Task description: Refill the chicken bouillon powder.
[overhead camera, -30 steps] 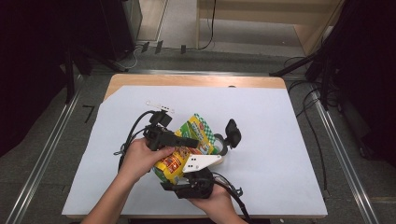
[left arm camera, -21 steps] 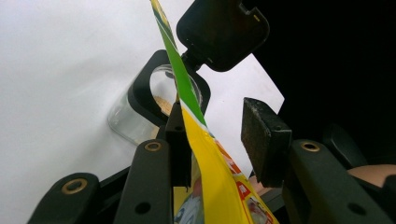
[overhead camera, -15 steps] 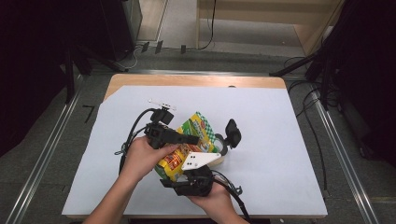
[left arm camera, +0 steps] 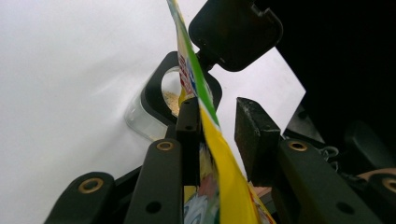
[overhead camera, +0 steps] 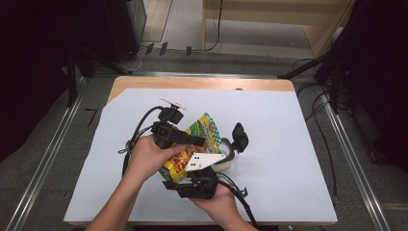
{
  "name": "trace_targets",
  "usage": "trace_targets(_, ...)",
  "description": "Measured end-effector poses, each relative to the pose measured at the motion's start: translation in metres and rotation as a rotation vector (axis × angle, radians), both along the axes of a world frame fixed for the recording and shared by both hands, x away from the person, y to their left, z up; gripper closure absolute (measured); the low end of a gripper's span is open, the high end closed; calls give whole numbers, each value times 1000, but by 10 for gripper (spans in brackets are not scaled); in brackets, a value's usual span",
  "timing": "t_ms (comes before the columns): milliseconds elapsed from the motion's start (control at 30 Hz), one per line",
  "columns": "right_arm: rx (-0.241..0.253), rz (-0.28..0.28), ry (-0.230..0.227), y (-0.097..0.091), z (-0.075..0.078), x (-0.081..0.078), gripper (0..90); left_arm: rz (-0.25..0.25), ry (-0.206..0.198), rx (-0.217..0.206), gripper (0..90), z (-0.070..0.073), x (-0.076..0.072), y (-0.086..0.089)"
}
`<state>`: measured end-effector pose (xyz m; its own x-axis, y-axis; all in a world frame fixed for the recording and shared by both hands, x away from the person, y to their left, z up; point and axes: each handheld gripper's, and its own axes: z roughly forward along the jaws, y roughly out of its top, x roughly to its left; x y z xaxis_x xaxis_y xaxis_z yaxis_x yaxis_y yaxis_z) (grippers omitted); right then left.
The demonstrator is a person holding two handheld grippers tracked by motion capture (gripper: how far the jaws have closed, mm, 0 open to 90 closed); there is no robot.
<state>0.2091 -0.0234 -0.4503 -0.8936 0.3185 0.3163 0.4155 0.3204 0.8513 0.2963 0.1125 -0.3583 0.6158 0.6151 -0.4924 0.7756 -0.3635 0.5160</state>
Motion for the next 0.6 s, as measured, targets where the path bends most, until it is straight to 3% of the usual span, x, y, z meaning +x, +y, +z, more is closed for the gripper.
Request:
trace_targets(100, -4, -2, 8, -2, -3, 0, 640, -34, -75, 51, 774, 1, -3, -2)
trace_targets(267, -6, 4, 8, -2, -5, 0, 645, -29, -46, 44, 810, 0, 0, 1)
trace_targets(400, 1, 20, 11, -1, -6, -1, 647, -12, 2, 39, 847, -1, 1, 6)
trace_targets(600, -5, 18, 2, 1, -5, -1, 646, -9, -7, 57, 864, 2, 0, 3)
